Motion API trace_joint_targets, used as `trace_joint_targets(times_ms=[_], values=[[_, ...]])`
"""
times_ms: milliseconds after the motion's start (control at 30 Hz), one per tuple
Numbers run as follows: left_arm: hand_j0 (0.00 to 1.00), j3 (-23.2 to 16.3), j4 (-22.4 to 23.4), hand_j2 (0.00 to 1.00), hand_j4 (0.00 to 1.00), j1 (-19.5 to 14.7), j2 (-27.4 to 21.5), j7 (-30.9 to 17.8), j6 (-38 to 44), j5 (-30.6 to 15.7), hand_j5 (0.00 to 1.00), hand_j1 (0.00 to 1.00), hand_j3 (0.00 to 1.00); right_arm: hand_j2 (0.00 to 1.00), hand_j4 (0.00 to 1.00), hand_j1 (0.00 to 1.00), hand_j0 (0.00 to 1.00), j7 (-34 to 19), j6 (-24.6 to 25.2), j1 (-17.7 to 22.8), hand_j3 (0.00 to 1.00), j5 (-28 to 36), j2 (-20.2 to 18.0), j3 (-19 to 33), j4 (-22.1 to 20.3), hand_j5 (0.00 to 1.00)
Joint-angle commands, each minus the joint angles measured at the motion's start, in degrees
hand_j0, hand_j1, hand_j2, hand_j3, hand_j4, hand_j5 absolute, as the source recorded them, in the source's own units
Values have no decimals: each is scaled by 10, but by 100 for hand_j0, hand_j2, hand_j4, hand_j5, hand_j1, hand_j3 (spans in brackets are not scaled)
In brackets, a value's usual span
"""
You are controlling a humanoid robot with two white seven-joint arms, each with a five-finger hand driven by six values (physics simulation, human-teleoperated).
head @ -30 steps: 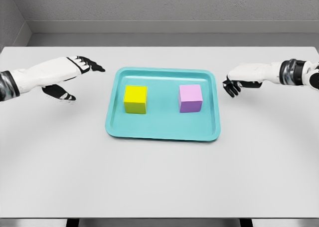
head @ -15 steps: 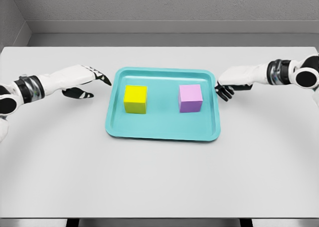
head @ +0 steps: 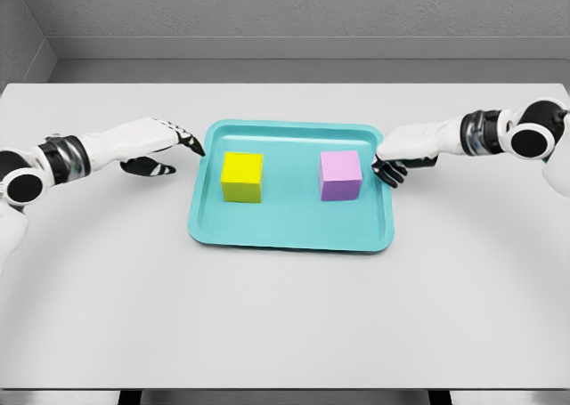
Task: Push two cubes
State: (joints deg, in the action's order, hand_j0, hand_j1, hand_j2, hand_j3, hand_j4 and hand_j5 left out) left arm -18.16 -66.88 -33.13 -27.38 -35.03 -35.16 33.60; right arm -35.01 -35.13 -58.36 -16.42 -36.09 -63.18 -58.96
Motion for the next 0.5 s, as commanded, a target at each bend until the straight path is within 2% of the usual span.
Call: trace_joint_targets(times_ms=[0,467], values=[[67,0,0,67,67,0,3,0,2,0,67,67,67,13,13,13,13,0,1,0,13,2,3,-5,0,13],[67,0,0,67,67,2,7,0,2,-4,67,67,67,13,13,13,13,0,1,-11,13,2,16,-26,0,13]])
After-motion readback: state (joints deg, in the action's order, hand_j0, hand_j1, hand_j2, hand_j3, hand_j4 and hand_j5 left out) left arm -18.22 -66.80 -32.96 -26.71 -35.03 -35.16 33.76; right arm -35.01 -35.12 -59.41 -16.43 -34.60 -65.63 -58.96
